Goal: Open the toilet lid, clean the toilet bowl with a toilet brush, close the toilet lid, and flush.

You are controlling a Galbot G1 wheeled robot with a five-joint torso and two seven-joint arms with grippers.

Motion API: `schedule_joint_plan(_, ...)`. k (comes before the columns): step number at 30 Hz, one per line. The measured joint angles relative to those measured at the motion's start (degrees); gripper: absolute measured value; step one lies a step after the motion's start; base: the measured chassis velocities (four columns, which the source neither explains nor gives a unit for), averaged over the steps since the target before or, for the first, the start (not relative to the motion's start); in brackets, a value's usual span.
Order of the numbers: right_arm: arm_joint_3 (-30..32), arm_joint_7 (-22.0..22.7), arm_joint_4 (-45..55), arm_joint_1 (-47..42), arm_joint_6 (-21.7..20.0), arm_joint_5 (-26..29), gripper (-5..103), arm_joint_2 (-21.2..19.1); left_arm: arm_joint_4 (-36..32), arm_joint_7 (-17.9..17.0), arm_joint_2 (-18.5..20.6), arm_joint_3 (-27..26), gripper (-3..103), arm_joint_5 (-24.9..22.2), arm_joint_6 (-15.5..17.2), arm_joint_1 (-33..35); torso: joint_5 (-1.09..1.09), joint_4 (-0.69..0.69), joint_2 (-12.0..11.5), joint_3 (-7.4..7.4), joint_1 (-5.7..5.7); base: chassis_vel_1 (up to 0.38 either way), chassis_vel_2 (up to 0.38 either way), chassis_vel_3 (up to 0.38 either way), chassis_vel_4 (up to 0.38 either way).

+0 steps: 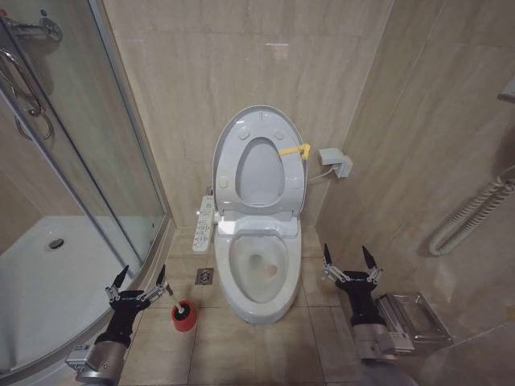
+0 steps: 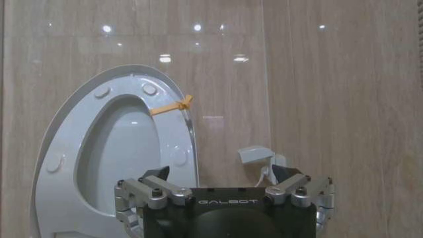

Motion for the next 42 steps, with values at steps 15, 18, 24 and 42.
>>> schedule_joint_plan(15,0.0,0.0,0.0,0.0,0.0,0.0,100,0.0,0.0,0.0,0.0,0.0,100,0.0,0.0,0.0,0.0,0.0,0.0,0.0,0.0,0.0,0.0,0.0,0.0)
schedule_joint_plan(18,0.0,0.0,0.0,0.0,0.0,0.0,100,0.0,0.0,0.0,0.0,0.0,100,0.0,0.0,0.0,0.0,0.0,0.0,0.0,0.0,0.0,0.0,0.0,0.0)
schedule_joint_plan(24,0.0,0.0,0.0,0.0,0.0,0.0,100,0.0,0.0,0.0,0.0,0.0,100,0.0,0.0,0.0,0.0,0.0,0.0,0.0,0.0,0.0,0.0,0.0,0.0)
schedule_joint_plan(42,0.0,0.0,0.0,0.0,0.0,0.0,100,0.0,0.0,0.0,0.0,0.0,100,0.0,0.0,0.0,0.0,0.0,0.0,0.0,0.0,0.0,0.0,0.0,0.0)
